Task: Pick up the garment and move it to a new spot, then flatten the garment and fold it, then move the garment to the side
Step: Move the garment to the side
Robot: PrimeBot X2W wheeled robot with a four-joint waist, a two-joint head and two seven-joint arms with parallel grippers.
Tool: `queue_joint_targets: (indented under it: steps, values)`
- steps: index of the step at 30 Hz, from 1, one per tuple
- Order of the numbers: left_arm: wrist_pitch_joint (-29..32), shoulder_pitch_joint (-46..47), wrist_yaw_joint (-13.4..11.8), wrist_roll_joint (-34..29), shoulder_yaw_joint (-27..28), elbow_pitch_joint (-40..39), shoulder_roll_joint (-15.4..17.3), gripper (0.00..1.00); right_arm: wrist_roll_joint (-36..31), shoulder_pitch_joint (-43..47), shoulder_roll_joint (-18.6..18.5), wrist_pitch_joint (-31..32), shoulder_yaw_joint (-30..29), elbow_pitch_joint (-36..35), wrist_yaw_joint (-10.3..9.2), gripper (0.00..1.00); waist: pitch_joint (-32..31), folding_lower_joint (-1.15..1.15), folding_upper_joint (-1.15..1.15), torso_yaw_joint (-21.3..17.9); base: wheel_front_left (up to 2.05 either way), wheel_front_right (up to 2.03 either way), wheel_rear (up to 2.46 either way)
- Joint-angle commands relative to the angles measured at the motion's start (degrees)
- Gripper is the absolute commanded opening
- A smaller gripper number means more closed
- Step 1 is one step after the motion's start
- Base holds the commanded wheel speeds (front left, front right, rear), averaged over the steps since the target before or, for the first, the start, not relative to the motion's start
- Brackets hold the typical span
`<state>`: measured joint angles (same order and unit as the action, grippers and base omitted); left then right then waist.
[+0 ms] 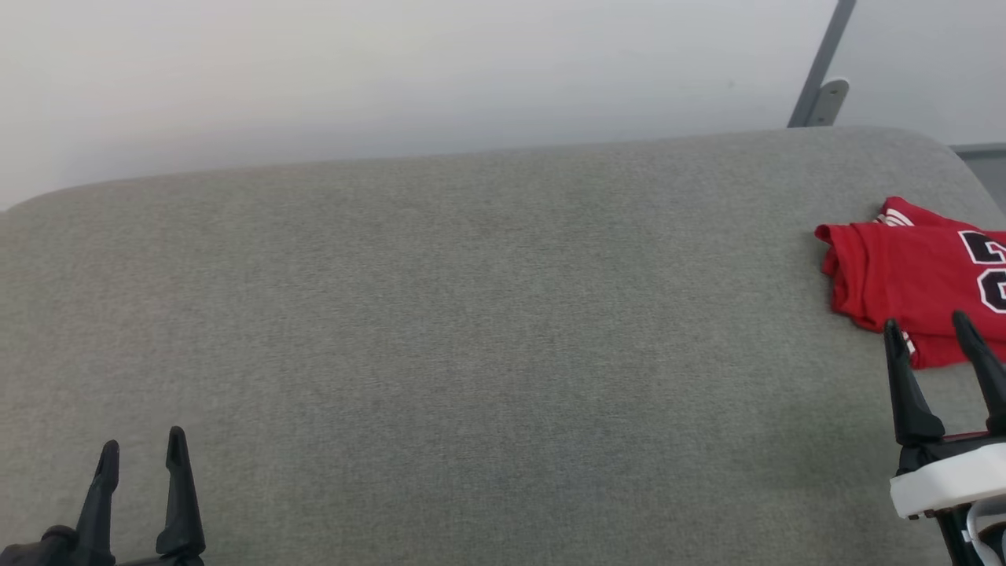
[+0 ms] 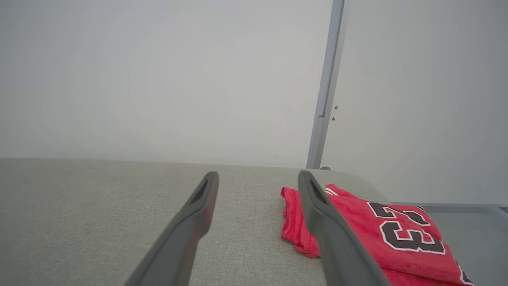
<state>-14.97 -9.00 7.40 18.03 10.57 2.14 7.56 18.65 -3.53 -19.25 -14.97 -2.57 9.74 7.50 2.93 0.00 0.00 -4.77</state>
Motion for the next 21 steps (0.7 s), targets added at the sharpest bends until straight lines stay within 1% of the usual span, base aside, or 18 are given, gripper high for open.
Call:
queue_joint_targets:
  steps: [1, 12, 21]
  values:
    - [-0.27, -0.6, 0.09, -0.21, 0.21, -0.08, -0.03, 1.0, 0.1, 0.41, 0.07, -0.23, -0.02, 0.13, -0.03, 1.0, -0.19, 0.0, 0.0, 0.56, 0.0, 0.0, 0.0]
    - [-0.27, -1.05, 0.08, -0.82, -0.1, 0.17, -0.26, 1.0, 0.39, 0.84, 0.24, -0.23, 0.75, 0.45, -0.03, 1.0, -1.35, 0.0, 0.0, 3.21, 0.0, 0.0, 0.0]
    - [-0.27, -1.81, 0.08, -0.51, -0.05, -0.61, -0.7, 1.0, 0.69, 1.35, 0.4, -0.23, 1.27, 0.79, -0.03, 1.0, -1.74, 0.0, 0.0, 3.96, 0.0, 0.0, 0.0]
